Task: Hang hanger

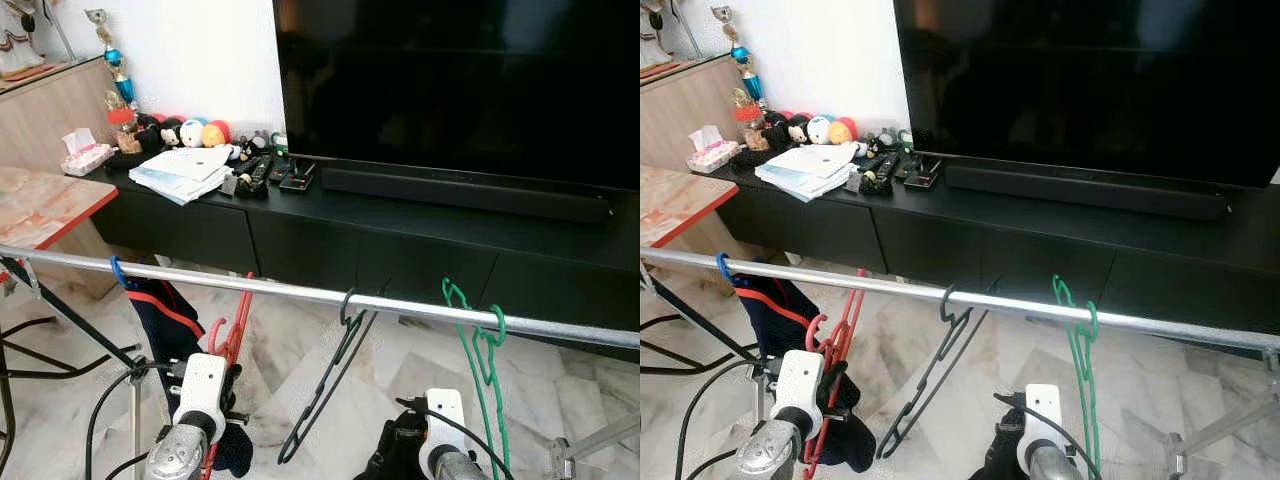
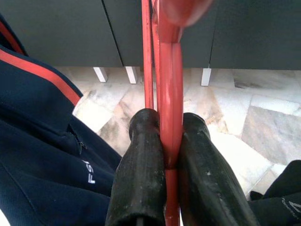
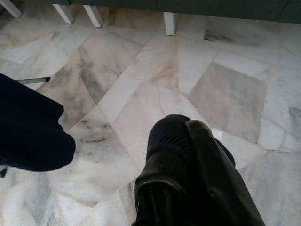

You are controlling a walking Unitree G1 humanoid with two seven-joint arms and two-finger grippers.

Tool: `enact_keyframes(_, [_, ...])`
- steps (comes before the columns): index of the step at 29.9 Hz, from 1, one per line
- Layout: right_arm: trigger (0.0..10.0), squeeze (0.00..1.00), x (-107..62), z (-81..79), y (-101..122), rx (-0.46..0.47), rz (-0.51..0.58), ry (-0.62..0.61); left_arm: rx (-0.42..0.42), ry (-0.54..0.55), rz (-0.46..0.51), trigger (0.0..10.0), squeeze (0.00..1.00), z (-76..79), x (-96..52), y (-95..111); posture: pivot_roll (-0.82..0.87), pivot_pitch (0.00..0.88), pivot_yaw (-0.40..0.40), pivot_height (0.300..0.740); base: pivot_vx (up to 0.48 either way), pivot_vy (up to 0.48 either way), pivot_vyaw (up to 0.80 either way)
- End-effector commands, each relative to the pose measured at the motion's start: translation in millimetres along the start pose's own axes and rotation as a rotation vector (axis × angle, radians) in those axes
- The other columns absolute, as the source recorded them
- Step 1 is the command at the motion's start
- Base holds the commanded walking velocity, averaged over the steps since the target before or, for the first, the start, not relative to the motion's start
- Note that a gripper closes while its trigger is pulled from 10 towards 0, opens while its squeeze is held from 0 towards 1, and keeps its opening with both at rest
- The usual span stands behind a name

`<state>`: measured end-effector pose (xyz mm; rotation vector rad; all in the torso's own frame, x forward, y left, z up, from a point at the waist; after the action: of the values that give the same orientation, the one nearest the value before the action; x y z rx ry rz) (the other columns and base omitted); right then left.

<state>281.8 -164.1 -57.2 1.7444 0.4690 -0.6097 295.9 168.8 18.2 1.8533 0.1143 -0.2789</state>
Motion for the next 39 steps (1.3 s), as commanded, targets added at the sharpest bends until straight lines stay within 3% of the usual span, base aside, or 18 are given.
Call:
enact_keyframes(1, [10.0,0.00,0.5,-1.4,3,0.017,0.023,-0.016,-0.006,0.014,0.004,10.0,0.00,-5.7,-0.1,2,-0.06,0.000,0.103,0.740,0.000,0.000,0.00])
enact_keyframes(15, [10.0,0.00,0.2,0.5,3,0.032,0.033,-0.043,-0.017,0.026,0.007,10.0,0.00,-6.6,-0.8,4,-0.06,0.000,0.105,0.740,-0.212,0.000,0.00])
enact_keyframes(23, [10.0,0.00,0.3,0.0,4,0.030,0.033,-0.039,-0.047,0.058,0.079,10.0,0.00,-11.5,-0.6,17,-0.06,0.000,0.104,0.740,-0.277,0.000,0.00])
enact_keyframes(39, [10.0,0.00,0.0,0.5,3,0.031,0.032,-0.042,-0.047,0.055,0.046,10.0,0.00,-10.5,-0.3,11,-0.06,0.000,0.103,0.740,-0.282,0.000,0.00])
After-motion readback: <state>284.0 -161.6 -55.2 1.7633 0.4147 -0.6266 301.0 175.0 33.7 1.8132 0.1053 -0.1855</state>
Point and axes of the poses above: a point about 5 cm out from each wrist's last joint towards the gripper, its own x axis pointing out of the wrist towards the gripper, its own y axis along the axis of the wrist's last joint, z = x × y, the point moved 3 cm from there along x, pointing out of the wrist towards the gripper, and after that the axes turned 13 degrees about x, right-handed, at the moved point
